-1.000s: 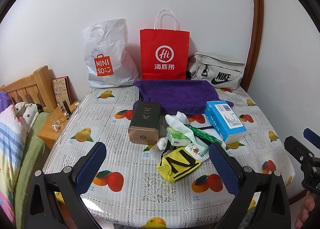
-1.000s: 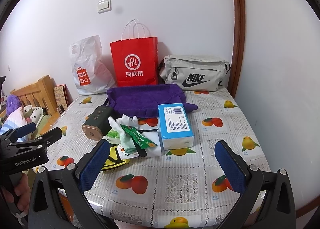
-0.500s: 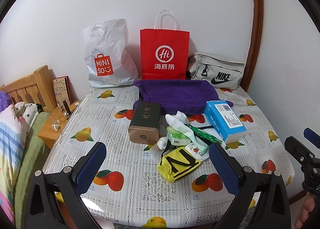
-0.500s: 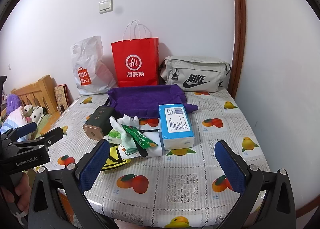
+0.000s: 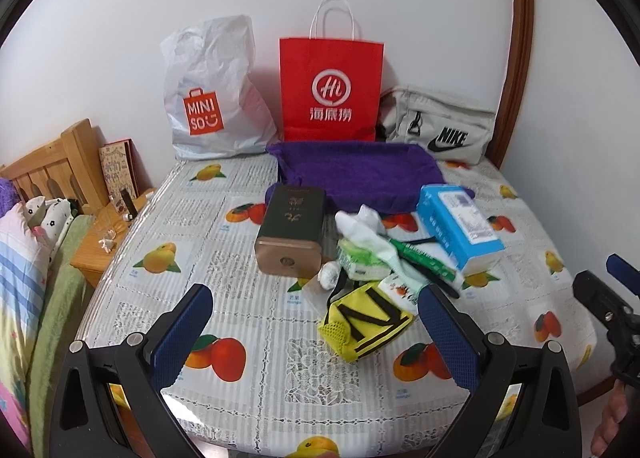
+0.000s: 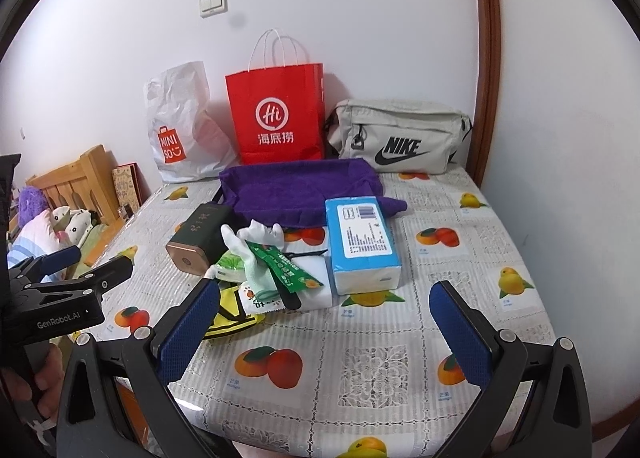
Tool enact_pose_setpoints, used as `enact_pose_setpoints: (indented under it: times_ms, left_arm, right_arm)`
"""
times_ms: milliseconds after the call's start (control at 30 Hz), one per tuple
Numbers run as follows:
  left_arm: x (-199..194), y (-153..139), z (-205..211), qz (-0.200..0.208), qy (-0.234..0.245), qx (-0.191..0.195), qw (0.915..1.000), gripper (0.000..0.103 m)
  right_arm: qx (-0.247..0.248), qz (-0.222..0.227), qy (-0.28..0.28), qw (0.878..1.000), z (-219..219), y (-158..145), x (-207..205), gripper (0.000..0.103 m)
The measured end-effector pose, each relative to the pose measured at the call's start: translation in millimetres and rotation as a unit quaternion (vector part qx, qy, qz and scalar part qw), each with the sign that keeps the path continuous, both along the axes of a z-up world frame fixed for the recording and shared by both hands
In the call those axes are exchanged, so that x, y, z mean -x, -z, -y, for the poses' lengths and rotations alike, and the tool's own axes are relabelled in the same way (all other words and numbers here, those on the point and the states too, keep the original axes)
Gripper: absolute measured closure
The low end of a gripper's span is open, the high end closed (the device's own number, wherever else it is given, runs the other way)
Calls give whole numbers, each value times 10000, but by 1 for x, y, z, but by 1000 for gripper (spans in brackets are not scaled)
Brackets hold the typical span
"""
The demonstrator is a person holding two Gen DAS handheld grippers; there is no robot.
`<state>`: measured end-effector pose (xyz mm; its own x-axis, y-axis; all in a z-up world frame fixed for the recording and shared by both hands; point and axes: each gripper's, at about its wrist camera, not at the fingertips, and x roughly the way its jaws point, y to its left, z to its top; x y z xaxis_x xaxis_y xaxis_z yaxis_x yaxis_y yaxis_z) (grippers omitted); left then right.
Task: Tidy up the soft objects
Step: 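Grasp the yellow mesh pouch with the left tool while the right tool approaches the green packet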
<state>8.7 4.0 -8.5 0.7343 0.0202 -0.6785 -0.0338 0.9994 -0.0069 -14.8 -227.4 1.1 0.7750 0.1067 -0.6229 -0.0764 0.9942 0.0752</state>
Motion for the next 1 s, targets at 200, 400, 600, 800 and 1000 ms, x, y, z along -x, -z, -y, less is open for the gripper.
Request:
enact_pose_setpoints:
  times_ms: [200, 400, 600, 800, 1000]
  left_arm:
    - [-13, 32, 1, -256, 113, -59, 9996, 0]
    - [-33, 64, 6, -556, 363, -117, 9977, 0]
    - [-56, 94, 12, -828, 692, 25, 9942, 0]
    - [-80, 114, 18, -986, 985, 81, 9902, 0]
    - [-89, 130, 20, -1150, 1256, 170, 9852, 0]
  right_arm:
    - [-63, -259, -34, 9996, 1, 23, -15, 0]
    - [88, -446, 11, 9990, 4, 48, -30, 0]
    - [130, -653, 68, 9978, 8, 71, -47, 0]
    - [271, -747, 40, 9968, 8, 85, -59, 0]
    - [328, -878, 52, 9956, 9, 97, -68, 0]
